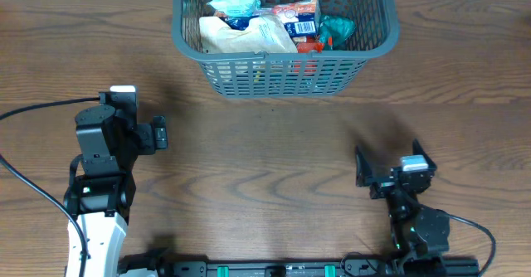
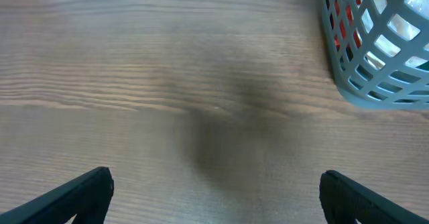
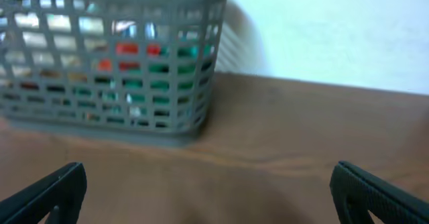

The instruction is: Pack container

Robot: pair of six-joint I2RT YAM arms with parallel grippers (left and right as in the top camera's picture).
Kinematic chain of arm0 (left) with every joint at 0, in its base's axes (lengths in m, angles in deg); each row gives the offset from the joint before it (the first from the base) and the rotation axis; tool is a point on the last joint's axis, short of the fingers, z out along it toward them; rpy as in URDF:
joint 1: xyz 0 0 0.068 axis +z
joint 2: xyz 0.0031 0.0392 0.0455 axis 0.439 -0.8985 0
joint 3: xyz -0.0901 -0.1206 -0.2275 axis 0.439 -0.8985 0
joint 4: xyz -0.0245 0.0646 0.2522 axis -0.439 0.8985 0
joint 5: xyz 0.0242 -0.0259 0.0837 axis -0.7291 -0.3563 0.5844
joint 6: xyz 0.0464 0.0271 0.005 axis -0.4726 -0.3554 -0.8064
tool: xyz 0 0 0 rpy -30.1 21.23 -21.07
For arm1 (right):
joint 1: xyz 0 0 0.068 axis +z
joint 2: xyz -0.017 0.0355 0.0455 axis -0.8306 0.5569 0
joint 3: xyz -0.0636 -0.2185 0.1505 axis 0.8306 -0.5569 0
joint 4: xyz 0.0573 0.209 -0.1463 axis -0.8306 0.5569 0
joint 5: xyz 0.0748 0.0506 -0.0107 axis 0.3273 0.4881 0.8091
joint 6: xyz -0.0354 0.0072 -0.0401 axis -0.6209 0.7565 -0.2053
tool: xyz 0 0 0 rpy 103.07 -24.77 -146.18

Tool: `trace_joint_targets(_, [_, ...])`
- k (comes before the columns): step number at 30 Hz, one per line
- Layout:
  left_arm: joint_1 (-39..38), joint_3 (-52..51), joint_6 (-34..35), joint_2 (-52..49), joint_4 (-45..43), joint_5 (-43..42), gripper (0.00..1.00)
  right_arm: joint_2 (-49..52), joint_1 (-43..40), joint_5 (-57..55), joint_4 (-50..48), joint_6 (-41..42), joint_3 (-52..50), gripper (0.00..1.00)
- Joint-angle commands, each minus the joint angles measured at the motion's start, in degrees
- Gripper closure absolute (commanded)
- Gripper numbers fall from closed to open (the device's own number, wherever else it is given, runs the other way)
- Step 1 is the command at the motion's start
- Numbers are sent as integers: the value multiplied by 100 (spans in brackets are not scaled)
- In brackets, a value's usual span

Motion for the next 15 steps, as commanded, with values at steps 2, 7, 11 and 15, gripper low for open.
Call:
trace_joint_targets(2, [35, 4, 92, 15, -7, 68, 1, -46, 68, 4, -37, -107, -44, 1])
trace_joint_targets(7, [35, 4, 92, 15, -7, 68, 1, -44, 68, 61, -46, -109, -44, 1])
trace_joint_targets(11, [35, 4, 92, 15, -7, 68, 2, -44, 68, 61, -46, -109, -44, 1])
trace_joint_targets(15, [35, 4, 92, 15, -7, 68, 1, -44, 68, 61, -46, -109, -44, 1])
